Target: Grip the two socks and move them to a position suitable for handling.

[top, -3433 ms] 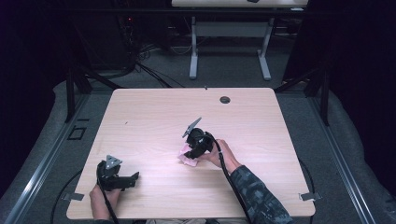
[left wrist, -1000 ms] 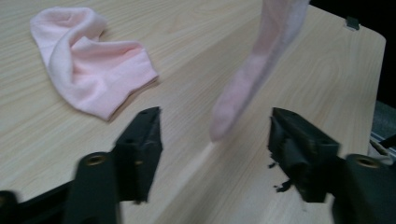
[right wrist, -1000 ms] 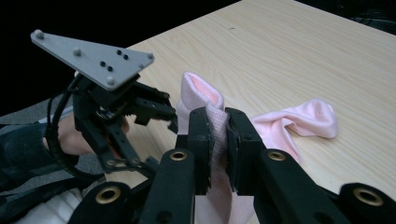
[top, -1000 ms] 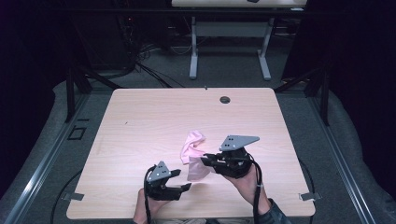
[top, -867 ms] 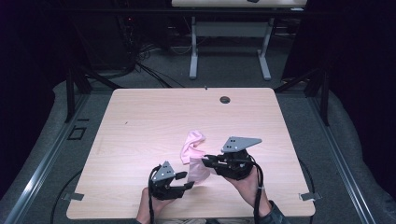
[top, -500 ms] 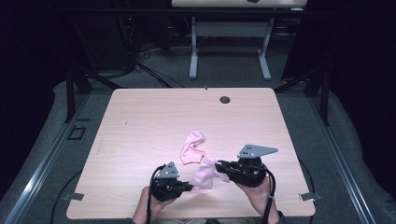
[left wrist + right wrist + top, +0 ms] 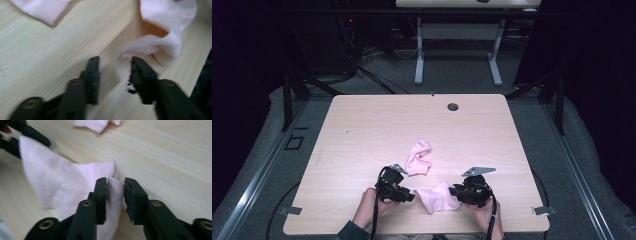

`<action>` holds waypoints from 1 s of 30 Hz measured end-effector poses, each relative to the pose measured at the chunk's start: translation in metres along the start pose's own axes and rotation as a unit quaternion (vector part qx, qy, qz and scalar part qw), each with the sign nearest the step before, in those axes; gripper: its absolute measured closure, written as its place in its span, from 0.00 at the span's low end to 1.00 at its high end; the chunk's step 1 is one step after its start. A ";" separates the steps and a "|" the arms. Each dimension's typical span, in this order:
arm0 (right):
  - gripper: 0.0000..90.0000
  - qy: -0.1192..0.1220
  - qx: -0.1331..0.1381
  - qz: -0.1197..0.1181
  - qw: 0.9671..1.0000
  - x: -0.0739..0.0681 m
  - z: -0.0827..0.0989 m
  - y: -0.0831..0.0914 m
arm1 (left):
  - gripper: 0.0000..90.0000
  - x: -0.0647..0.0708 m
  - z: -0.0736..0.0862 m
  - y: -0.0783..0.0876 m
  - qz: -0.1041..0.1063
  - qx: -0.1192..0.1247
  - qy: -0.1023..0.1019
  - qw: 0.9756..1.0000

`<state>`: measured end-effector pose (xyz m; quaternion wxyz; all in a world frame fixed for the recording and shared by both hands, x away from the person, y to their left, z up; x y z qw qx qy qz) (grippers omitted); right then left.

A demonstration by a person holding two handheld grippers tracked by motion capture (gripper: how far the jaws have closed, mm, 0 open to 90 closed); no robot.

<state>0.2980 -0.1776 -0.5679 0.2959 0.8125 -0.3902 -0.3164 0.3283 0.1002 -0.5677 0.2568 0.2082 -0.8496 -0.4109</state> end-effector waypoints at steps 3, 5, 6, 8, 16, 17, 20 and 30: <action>0.64 0.005 -0.002 0.022 1.000 0.004 0.003 0.000 | 0.50 0.004 0.004 0.007 -0.006 0.021 0.003 1.000; 0.63 0.011 0.004 0.014 1.000 0.005 0.002 0.003 | 0.46 0.005 0.007 0.010 -0.004 0.027 0.000 1.000; 0.62 0.021 0.008 0.014 1.000 0.005 0.001 0.003 | 0.46 0.004 0.008 0.010 -0.001 0.027 -0.005 1.000; 0.61 0.046 0.005 0.010 0.999 0.003 -0.002 0.001 | 0.44 0.002 0.009 0.008 -0.001 0.028 -0.009 1.000; 0.73 0.085 -0.024 0.018 0.996 -0.002 0.002 -0.014 | 0.57 0.003 0.003 -0.004 -0.004 0.048 -0.037 0.998; 0.79 0.086 -0.021 0.017 0.996 -0.002 0.002 -0.014 | 0.65 0.003 0.000 -0.008 0.014 0.049 -0.047 0.998; 0.88 0.083 -0.020 0.017 0.996 -0.002 0.004 -0.014 | 0.92 0.003 -0.004 -0.013 0.043 0.064 -0.054 0.996; 0.92 0.042 0.002 0.032 0.999 0.005 0.012 -0.006 | 0.99 0.008 -0.002 0.003 0.048 0.034 -0.028 0.998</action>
Point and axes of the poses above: each handheld gripper's, and its own axes: y roughly backward along the jaws, z roughly out of its underside, x roughly to its right, the point moved 1 cm from there along -y, roughly forward along the jaws, and after that the axes turned 6 degrees about -y, right-handed, at the moved point
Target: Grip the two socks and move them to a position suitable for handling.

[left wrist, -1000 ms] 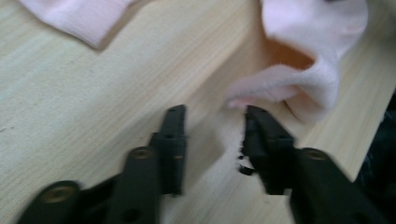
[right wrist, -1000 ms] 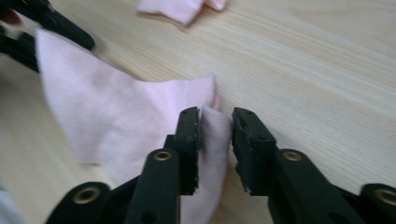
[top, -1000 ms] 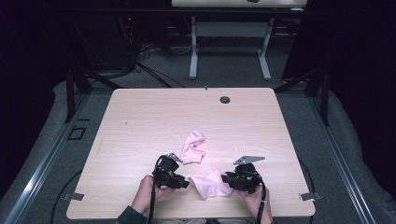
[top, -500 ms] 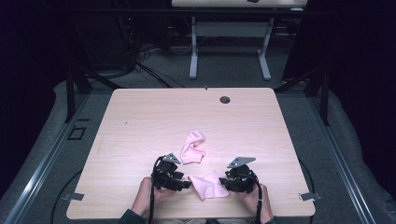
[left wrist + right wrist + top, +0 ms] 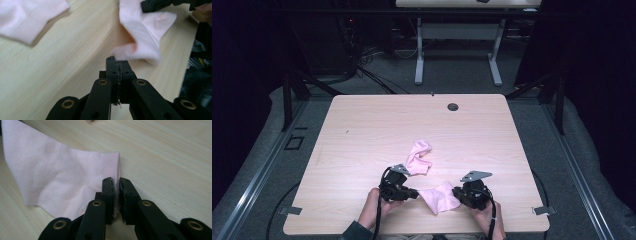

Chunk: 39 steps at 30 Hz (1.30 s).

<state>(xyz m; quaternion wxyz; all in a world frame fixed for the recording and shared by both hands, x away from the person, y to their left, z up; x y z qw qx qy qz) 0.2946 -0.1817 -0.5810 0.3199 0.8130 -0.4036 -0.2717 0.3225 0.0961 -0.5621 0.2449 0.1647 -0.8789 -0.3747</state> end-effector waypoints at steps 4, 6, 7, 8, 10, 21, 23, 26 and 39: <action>0.92 -0.031 0.010 0.008 0.999 0.004 0.003 0.005 | 0.99 0.002 0.002 0.022 0.011 -0.002 0.017 1.000; 0.92 -0.035 0.013 0.013 0.999 0.004 0.003 0.005 | 0.98 0.002 0.003 0.029 0.003 0.002 0.026 1.000; 0.92 -0.029 0.010 0.024 0.999 0.003 0.003 0.004 | 0.98 0.001 0.003 0.031 -0.007 0.002 0.031 0.999; 0.91 -0.027 0.011 0.036 0.999 0.001 0.003 0.002 | 0.93 -0.001 0.004 0.033 -0.019 0.001 0.040 0.999; 0.91 -0.028 0.012 0.039 0.999 0.001 0.002 0.002 | 0.84 -0.005 0.006 0.033 -0.021 0.007 0.050 0.999; 0.89 -0.005 0.008 0.037 0.999 0.002 0.003 0.002 | 0.54 -0.016 -0.001 0.002 -0.076 -0.002 0.056 0.996; 0.89 -0.006 0.013 0.030 0.999 0.003 0.003 0.002 | 0.61 -0.018 -0.003 -0.006 -0.071 -0.008 0.057 0.996; 0.90 -0.005 0.013 0.017 1.000 0.004 0.004 0.002 | 0.73 -0.018 -0.005 -0.011 -0.073 -0.012 0.052 0.996; 0.90 0.011 0.008 0.004 1.000 -0.003 0.011 0.006 | 0.99 -0.001 0.018 0.003 -0.092 -0.013 0.034 0.995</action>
Point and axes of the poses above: each handheld gripper's, and its own axes: y roughly backward along the jaws, z roughly out of its underside, x roughly to its right, the point moved 1 cm from there along -y, roughly forward along the jaws, and after that the axes turned 6 degrees about -y, right-handed, at the moved point
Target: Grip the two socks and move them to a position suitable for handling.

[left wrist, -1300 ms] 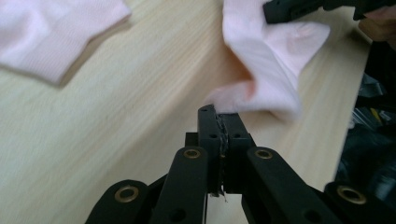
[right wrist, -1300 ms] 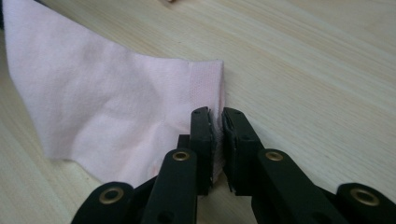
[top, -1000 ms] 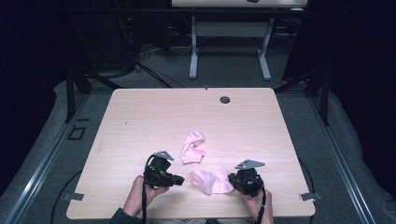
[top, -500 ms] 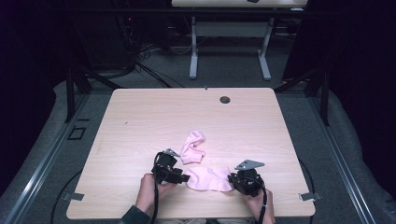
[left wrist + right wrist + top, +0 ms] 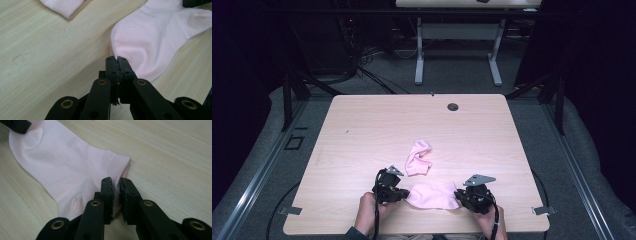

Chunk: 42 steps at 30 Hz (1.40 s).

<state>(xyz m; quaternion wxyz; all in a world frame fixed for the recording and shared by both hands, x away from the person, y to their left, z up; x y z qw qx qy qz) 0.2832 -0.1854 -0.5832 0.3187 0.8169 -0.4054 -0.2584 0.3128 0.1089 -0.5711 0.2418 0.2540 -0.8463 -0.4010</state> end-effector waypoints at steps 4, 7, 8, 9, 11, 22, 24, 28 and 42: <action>0.89 0.001 -0.001 -0.008 1.000 -0.002 0.001 0.001 | 0.95 0.005 0.008 0.002 -0.002 0.006 0.005 1.000; 0.81 0.001 -0.006 -0.009 1.000 -0.001 0.000 0.001 | 0.74 0.006 0.010 0.005 -0.012 0.009 -0.002 1.000; 0.77 0.000 0.003 -0.012 1.000 0.000 0.000 0.001 | 0.65 0.006 0.011 0.007 -0.015 0.013 -0.002 1.000; 0.74 0.000 0.014 -0.021 1.000 0.001 0.001 0.004 | 0.55 0.005 0.012 0.009 -0.022 0.020 -0.006 1.000; 0.64 -0.002 0.030 -0.035 0.999 0.004 0.000 0.006 | 0.40 0.004 0.013 0.011 -0.025 0.025 -0.004 0.999; 0.46 -0.012 0.037 -0.055 0.998 0.005 -0.032 -0.001 | 0.17 -0.047 -0.008 0.041 -0.102 0.072 -0.003 0.992; 0.47 -0.010 0.037 -0.065 0.997 0.003 -0.042 -0.005 | 0.18 -0.058 -0.023 0.044 -0.109 0.077 -0.020 0.991; 0.50 -0.002 0.035 -0.077 0.996 -0.004 -0.063 -0.017 | 0.25 -0.083 -0.059 0.040 -0.108 0.085 -0.036 0.990; 0.56 0.046 0.019 -0.068 0.996 -0.023 -0.103 -0.076 | 0.47 -0.110 -0.154 -0.033 -0.080 0.025 -0.103 0.991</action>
Point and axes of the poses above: each handheld gripper's, and its own axes: y roughly backward along the jaws, z roughly out of its underside, x roughly to its right, the point moved 1 cm from there along -y, roughly forward along the jaws, and after that the axes turned 6 degrees about -y, right-handed, at the moved point
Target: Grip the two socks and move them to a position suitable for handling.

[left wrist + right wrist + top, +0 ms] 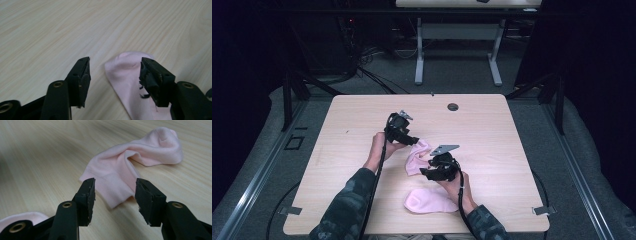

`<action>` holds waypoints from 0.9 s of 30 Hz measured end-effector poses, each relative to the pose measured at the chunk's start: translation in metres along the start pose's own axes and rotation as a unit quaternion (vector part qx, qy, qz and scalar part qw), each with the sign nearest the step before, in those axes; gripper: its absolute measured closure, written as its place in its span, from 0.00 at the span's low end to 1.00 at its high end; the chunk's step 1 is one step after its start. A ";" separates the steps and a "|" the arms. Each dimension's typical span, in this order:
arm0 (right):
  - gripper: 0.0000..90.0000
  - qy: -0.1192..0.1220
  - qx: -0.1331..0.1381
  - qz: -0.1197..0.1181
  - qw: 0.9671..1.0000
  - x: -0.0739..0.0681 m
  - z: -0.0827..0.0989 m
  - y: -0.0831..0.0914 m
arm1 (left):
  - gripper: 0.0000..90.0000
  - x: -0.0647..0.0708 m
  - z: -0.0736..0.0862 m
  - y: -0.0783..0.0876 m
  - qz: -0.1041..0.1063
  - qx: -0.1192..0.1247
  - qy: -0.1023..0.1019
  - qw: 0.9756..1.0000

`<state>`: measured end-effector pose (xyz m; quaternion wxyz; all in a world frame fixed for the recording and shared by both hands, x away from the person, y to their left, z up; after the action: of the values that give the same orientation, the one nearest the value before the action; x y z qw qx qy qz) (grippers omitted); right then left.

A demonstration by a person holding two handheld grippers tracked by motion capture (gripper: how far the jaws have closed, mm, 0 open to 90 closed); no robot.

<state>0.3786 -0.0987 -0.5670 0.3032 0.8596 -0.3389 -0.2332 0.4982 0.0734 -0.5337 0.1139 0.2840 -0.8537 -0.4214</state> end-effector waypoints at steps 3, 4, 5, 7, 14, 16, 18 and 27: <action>0.56 0.004 -0.010 0.003 1.000 0.000 -0.001 -0.008 | 0.51 0.003 -0.002 -0.011 0.005 -0.016 -0.017 1.000; 0.58 0.010 -0.021 0.008 1.000 0.000 -0.001 -0.009 | 0.53 0.006 -0.002 -0.021 0.005 -0.039 -0.031 0.999; 0.58 0.001 -0.018 0.000 1.000 -0.001 0.000 -0.013 | 0.56 0.007 -0.001 -0.025 0.007 -0.050 -0.038 0.998; 0.60 0.002 -0.022 0.001 1.000 -0.001 0.001 -0.015 | 0.59 0.007 -0.001 -0.029 0.003 -0.056 -0.042 0.998; 0.72 0.015 -0.034 0.015 0.999 -0.003 0.001 -0.022 | 0.77 0.005 0.003 -0.039 0.011 -0.061 -0.045 0.997; 0.80 0.018 -0.037 0.020 0.999 -0.003 0.001 -0.022 | 0.85 0.005 0.004 -0.039 0.010 -0.061 -0.039 0.997; 0.87 0.019 -0.038 0.027 0.999 -0.002 0.001 -0.021 | 0.95 0.006 0.003 -0.039 -0.004 -0.063 -0.032 0.998; 0.94 0.019 -0.038 0.028 0.999 0.007 -0.001 -0.003 | 0.97 0.008 0.009 -0.018 -0.014 -0.026 0.036 0.999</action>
<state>0.3846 -0.1019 -0.5697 0.3484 0.8417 -0.3483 -0.2211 0.4952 0.0659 -0.5534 0.1463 0.3079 -0.8336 -0.4347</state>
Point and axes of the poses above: each handheld gripper's, and its own axes: y roughly backward along the jaws, z roughly out of its underside, x roughly to its right, the point moved 1 cm from there along -y, roughly forward along the jaws, and after that the axes turned 6 degrees about -y, right-handed, at the moved point
